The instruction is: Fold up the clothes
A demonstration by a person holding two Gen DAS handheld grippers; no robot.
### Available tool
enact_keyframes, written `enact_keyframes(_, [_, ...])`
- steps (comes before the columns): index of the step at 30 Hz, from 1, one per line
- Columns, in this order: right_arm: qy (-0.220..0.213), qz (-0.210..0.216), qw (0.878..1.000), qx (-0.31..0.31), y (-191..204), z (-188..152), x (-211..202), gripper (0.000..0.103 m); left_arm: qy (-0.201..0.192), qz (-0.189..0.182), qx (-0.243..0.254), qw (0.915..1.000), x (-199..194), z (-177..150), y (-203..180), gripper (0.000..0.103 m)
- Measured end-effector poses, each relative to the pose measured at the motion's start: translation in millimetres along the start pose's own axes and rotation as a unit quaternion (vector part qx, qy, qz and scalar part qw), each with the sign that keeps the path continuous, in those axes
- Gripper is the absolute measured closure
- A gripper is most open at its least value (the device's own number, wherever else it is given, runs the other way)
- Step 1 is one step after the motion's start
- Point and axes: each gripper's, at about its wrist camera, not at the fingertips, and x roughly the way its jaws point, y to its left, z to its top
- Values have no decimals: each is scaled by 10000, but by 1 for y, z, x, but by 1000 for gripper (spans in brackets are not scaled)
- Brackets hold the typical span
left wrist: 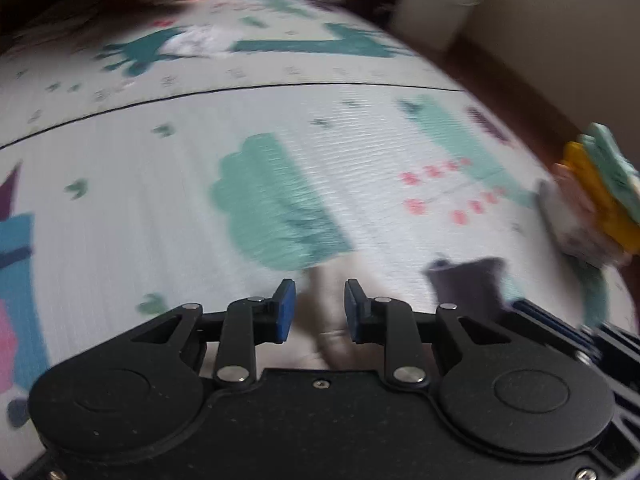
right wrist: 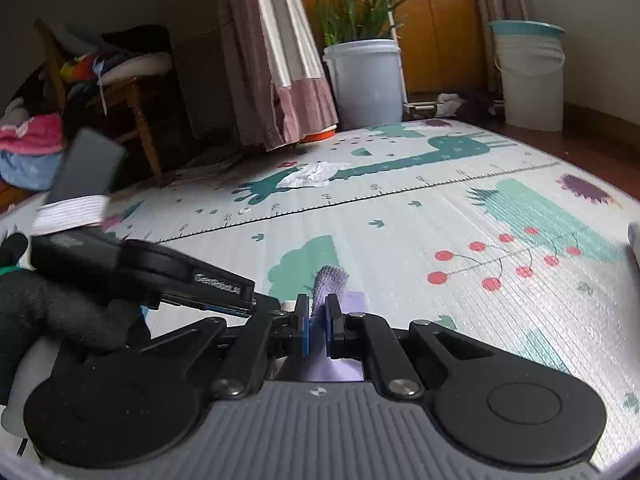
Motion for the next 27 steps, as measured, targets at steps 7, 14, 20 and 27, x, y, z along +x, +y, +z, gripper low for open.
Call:
enact_keyframes(7, [-81,26,9999,146,-11,2,-4,93,398,121,-802,9959,23,-14,8,79])
enact_keyframes(14, [-156,142,9997,107,-11,5,-8,93,251,35,-727,9970,15,-22,-6,101])
enact_keyframes(20, [-129,278,9995,20,-7,3,-6,93,468,340,-1418,9882,1,-28,-3,103])
enact_keyframes(27, [-121,255,9996,34,-7,0,-5,93,279,-62,-1423,9894,9,-27,7,63])
